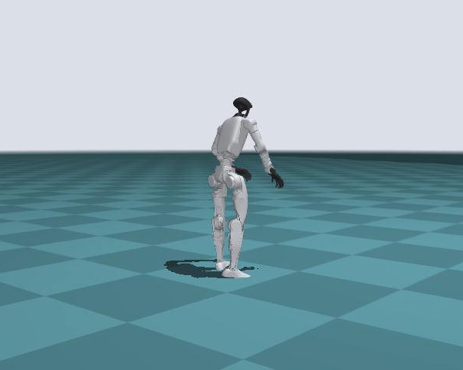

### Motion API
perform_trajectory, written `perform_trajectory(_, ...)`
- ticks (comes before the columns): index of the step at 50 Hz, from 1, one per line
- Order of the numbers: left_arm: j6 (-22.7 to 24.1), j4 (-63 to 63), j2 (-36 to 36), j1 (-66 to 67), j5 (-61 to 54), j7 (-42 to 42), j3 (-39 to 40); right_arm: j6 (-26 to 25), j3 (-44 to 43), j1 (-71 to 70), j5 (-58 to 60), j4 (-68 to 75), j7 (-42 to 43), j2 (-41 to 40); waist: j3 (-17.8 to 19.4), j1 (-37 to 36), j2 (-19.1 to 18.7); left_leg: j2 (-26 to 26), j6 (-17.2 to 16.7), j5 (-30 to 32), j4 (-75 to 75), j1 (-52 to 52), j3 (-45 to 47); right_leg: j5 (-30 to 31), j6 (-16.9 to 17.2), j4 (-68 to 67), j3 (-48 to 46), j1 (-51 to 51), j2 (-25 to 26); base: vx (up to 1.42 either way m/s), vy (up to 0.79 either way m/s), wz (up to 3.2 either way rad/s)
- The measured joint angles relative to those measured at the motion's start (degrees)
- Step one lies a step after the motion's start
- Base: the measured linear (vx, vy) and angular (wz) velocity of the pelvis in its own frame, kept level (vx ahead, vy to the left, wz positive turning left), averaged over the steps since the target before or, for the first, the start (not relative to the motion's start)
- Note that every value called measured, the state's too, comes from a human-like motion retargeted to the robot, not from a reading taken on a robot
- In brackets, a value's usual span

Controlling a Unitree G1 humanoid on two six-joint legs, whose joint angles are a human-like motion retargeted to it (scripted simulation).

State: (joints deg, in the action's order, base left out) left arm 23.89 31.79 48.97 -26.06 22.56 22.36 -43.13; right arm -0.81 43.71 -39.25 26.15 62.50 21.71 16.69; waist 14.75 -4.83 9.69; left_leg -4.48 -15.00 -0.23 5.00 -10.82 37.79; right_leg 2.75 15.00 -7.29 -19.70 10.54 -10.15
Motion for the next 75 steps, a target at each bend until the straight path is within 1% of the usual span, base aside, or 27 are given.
perform_trajectory(3, -7.34, 17.04, 0.39, 2.71, -9.26, 4.28, 12.22, -0.89, 0.08, -1.67, 0.34, 1.80, 2.41, -1.15, 0.34, -0.75, 0.52, 0.18, 0.00, -0.24, 0.00, 0.47, 1.28, 0.13, 0.00, 0.64, -1.25, -0.30, -0.32, 0.01, 0.02, -0.37)
perform_trajectory(6, -15.42, 37.25, -2.26, -1.14, -25.37, 14.32, 26.86, -2.39, 0.96, -2.28, -1.00, 1.37, 1.89, -0.89, 0.34, -1.06, 0.56, 0.30, 0.00, -0.20, 0.00, 0.42, 1.82, 0.22, 0.00, 1.90, -0.99, -0.60, -0.21, 0.00, 0.00, -0.09)
perform_trajectory(8, -17.67, 46.46, -3.01, -5.50, -35.88, 21.25, 36.69, -3.44, 0.91, -2.38, -0.55, 2.25, 1.80, -0.76, 0.07, -1.39, 0.46, 0.39, 0.00, -0.15, 0.00, 0.10, 1.80, 0.29, 0.00, 2.69, -0.76, -0.65, -0.12, 0.00, 0.00, 0.00)
perform_trajectory(10, -17.21, 48.25, -4.15, -7.27, -41.77, 23.99, 41.85, -4.10, 0.26, -2.66, 0.58, 3.50, 1.83, -0.88, 0.07, -1.46, 0.35, 0.51, 0.00, -0.12, 0.00, -0.25, 1.54, 0.34, 0.00, 3.20, -0.95, -0.71, -0.11, 0.00, 0.00, 0.00)
perform_trajectory(12, -15.68, 41.96, -7.69, -4.79, -39.91, 20.02, 38.48, -4.31, -0.17, -2.94, 1.57, 4.17, 1.48, -0.89, 0.36, -1.30, 0.15, 0.60, 0.00, -0.13, 0.00, -0.44, 1.14, 0.41, 0.00, 3.46, -1.48, -0.90, -0.14, 0.00, 0.01, 0.10)
perform_trajectory(15, -13.46, 25.41, -11.13, 1.78, -27.30, 10.07, 24.88, -4.14, -0.99, -2.92, 3.47, 4.90, 1.85, -1.09, 0.87, -1.03, -0.04, 0.67, 0.00, -0.18, 0.00, -0.54, 0.60, 0.65, 0.00, 3.62, -2.17, -1.21, -0.19, 0.00, 0.01, 0.06)
perform_trajectory(18, -4.84, 9.06, -7.73, 3.28, -9.30, 2.44, 7.36, -2.33, 3.29, -3.31, 2.77, 1.20, -1.72, 0.44, 1.08, -0.34, 0.16, 0.48, 0.00, 0.09, 0.00, -1.42, 0.42, 1.56, 0.00, 3.62, -2.43, -0.44, 0.09, -0.02, 0.00, 0.00)
perform_trajectory(20, 0.42, 2.68, -3.22, 1.22, 10.45, 4.62, -0.60, -0.40, 1.46, -3.61, 4.46, 2.02, 1.39, -0.73, 1.32, 0.28, 0.40, 0.11, 0.00, 0.27, 0.00, -1.81, 0.66, 2.29, 0.00, 3.52, -2.21, 0.19, 0.51, -0.07, 0.00, -0.14)
perform_trajectory(21, 0.38, 3.10, -2.27, 0.57, 14.67, 5.93, -1.86, 0.09, 1.83, -4.09, 4.83, 1.95, 1.67, -1.07, 1.42, 0.49, 0.68, -0.06, 0.00, 0.35, 0.00, -1.95, 0.99, 2.74, 0.00, 3.48, -1.89, 0.58, 0.67, -0.06, 0.00, -0.30)
perform_trajectory(23, -1.69, 7.73, -1.95, 0.76, 15.66, 7.69, -0.57, 0.24, 2.15, -5.23, 5.00, 1.93, 2.10, -1.93, 1.89, 0.69, 1.33, -0.41, 0.00, 0.46, 0.00, -1.95, 1.92, 3.64, 0.00, 3.42, -0.99, 1.24, 1.00, -0.06, 0.01, -0.46)
perform_trajectory(28, -9.96, 27.35, -0.58, 2.22, -1.22, 11.76, 16.18, -1.17, 3.26, -8.60, 4.65, 2.99, 4.15, -5.25, 2.88, 1.76, 3.39, -1.76, 0.00, 0.97, 0.00, -1.62, 5.05, 6.36, 0.00, 3.99, 1.77, 2.68, 2.57, -0.09, -0.03, -0.62)
perform_trajectory(32, -17.40, 44.37, 3.01, -4.16, -15.62, 9.89, 23.87, -3.45, 4.11, -9.89, -0.15, 2.19, 2.27, -7.37, 2.24, 3.17, 4.79, -3.60, 0.00, 1.74, 0.00, -1.93, 7.18, 8.30, 0.00, 5.16, 2.92, 3.82, 4.92, -0.12, -0.11, -0.59)
perform_trajectory(35, -20.49, 48.07, 4.32, -11.02, -21.73, 7.39, 25.42, -4.75, 3.17, -10.49, -1.89, 2.61, 1.84, -8.95, 1.90, 4.08, 5.36, -5.00, 0.00, 2.45, 0.00, -2.47, 8.01, 9.68, 0.00, 6.18, 2.82, 4.42, 6.89, -0.14, -0.15, -0.35)
perform_trajectory(39, -13.75, 31.32, 3.99, -12.72, -6.48, 5.23, 7.23, -3.17, 3.75, -11.12, 0.40, 3.48, 2.76, -10.11, 2.16, 4.90, 5.60, -6.16, 0.00, 3.23, 0.00, -2.97, 8.51, 11.41, 0.00, 7.20, 2.22, 4.82, 8.76, -0.13, -0.11, -0.16)
perform_trajectory(43, -1.21, 5.68, 5.80, -15.95, 8.07, 3.27, -14.37, -1.08, 6.19, -10.26, 3.06, 1.63, 1.35, -10.30, 1.72, 6.25, 5.18, -6.39, 0.00, 3.29, 0.00, -3.02, 9.44, 13.04, 0.00, 7.78, 2.37, 5.25, 9.22, -0.05, 0.03, -0.21)
perform_trajectory(45, 4.92, -3.67, 6.77, -18.82, 13.13, 2.54, -21.65, 0.04, 7.52, -9.94, 4.75, 0.72, 0.65, -10.50, 1.45, 7.07, 5.06, -6.36, 0.00, 3.10, 0.00, -2.70, 10.30, 13.90, 0.00, 7.90, 2.90, 5.41, 9.16, -0.01, 0.11, -0.39)
perform_trajectory(47, 6.29, -6.03, 8.01, -20.42, 16.78, 3.75, -24.51, 0.68, 8.16, -9.92, 5.74, -0.04, 0.37, -10.78, 1.12, 7.74, 5.06, -6.39, 0.00, 2.80, 0.00, -2.29, 11.47, 14.78, 0.00, 8.01, 3.79, 5.71, 9.10, 0.01, 0.13, -0.56)
perform_trajectory(50, 3.53, 0.29, 11.69, -19.91, 18.16, 4.68, -23.16, 0.92, 7.89, -10.04, 6.04, -1.21, 0.00, -11.08, 1.20, 7.78, 5.56, -6.50, 0.00, 2.25, 0.00, -0.99, 13.78, 16.08, 0.00, 8.25, 5.54, 5.77, 9.18, 0.00, 0.11, -0.72)
perform_trajectory(53, -1.08, 15.63, 14.31, -17.57, 9.95, -2.59, -15.19, -0.01, 8.14, -10.96, 5.16, -0.94, -1.15, -11.74, 1.77, 7.57, 6.17, -6.64, 0.00, 1.77, 0.00, 0.81, 16.40, 17.50, 0.00, 8.76, 7.45, 5.33, 9.61, -0.04, 0.06, -0.78)
perform_trajectory(55, -7.82, 27.39, 14.86, -17.10, 2.71, -5.59, -7.00, -0.97, 6.45, -10.91, 3.59, -0.45, 0.32, -12.34, 2.16, 7.62, 6.22, -6.72, 0.00, 1.53, 0.00, 1.72, 17.74, 18.26, 0.00, 9.13, 8.42, 5.11, 9.93, -0.05, 0.03, -0.64)
perform_trajectory(58, -18.88, 44.43, 11.75, -21.97, -10.85, -0.30, 9.80, -3.59, 5.93, -11.07, 1.65, 0.65, -2.48, -12.17, 2.17, 7.64, 5.73, -6.60, 0.00, 1.39, 0.00, 2.18, 18.89, 19.16, 0.00, 9.81, 9.18, 5.08, 10.12, -0.05, 0.03, -0.40)
perform_trajectory(60, -21.06, 47.61, 11.04, -25.24, -15.64, 4.96, 16.78, -4.56, 4.37, -10.99, 0.07, 2.62, -2.41, -12.40, 2.00, 7.89, 5.05, -6.36, 0.00, 1.38, -0.02, 1.90, 19.06, 19.54, 0.00, 10.20, 9.06, 5.30, 10.03, 0.00, 0.00, 0.00)
perform_trajectory(62, -18.50, 42.98, 8.98, -24.30, -16.79, 7.50, 16.48, -4.76, 3.20, -11.71, -2.35, 4.99, -2.02, -12.39, 2.61, 8.33, 3.94, -5.98, 0.00, 1.31, -0.04, 1.79, 18.87, 19.65, 0.00, 10.48, 8.63, 5.15, 9.72, -0.01, 0.03, 0.06)
perform_trajectory(64, -14.98, 34.47, 6.62, -21.35, -14.61, 7.12, 11.03, -4.88, 2.53, -12.07, -4.57, 6.75, -2.12, -12.23, 2.87, 8.99, 2.76, -5.58, 0.00, 1.21, -0.04, 1.57, 18.47, 19.64, 0.00, 10.64, 8.08, 5.06, 9.32, 0.00, 0.08, 0.19)
perform_trajectory(68, -7.24, 12.27, 4.08, -16.45, -7.74, 4.15, -5.60, -4.93, 1.76, -11.47, -6.99, 6.37, -2.59, -11.38, 2.93, 10.67, 0.82, -4.93, 0.00, 0.82, 0.00, 1.42, 17.71, 19.57, 0.00, 10.51, 7.17, 4.89, 8.52, 0.03, 0.10, 0.18)
perform_trajectory(72, 4.61, -5.60, 6.63, -19.18, 9.55, 1.88, -21.77, -2.10, 3.43, -11.04, -3.80, 3.52, -2.12, -11.02, 2.43, 12.80, 0.28, -4.75, 0.00, 0.54, 0.00, 1.26, 17.81, 20.07, 0.00, 9.70, 5.97, 5.53, 8.21, -0.01, 0.10, -0.04)
perform_trajectory(75, 6.06, -6.64, 8.98, -19.35, 16.42, 3.73, -24.87, -0.85, 3.93, -11.53, -0.79, 1.21, -1.51, -10.89, 2.31, 12.70, 0.92, -4.76, 0.00, 0.28, 0.00, 1.47, 18.98, 20.56, 0.00, 8.99, 4.64, 6.34, 8.07, -0.01, 0.11, -0.38)
